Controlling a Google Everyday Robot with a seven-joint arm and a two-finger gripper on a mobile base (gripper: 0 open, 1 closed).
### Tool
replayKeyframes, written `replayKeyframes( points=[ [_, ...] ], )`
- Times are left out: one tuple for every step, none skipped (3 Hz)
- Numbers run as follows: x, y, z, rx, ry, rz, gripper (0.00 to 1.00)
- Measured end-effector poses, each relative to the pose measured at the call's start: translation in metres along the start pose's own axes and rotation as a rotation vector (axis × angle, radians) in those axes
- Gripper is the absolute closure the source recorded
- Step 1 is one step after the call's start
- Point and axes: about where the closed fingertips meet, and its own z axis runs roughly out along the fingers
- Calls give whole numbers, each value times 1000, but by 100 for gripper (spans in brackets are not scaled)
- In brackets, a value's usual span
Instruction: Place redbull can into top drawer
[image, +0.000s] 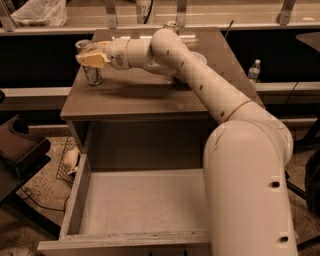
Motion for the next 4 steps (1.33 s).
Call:
replayKeyframes(
  points=[
    [-2,1,0,7,-3,-5,100],
    [-20,6,-24,54,-11,-1,100],
    [-48,28,-82,147,-17,0,100],
    [-70,58,-153,276,14,14,100]
  ],
)
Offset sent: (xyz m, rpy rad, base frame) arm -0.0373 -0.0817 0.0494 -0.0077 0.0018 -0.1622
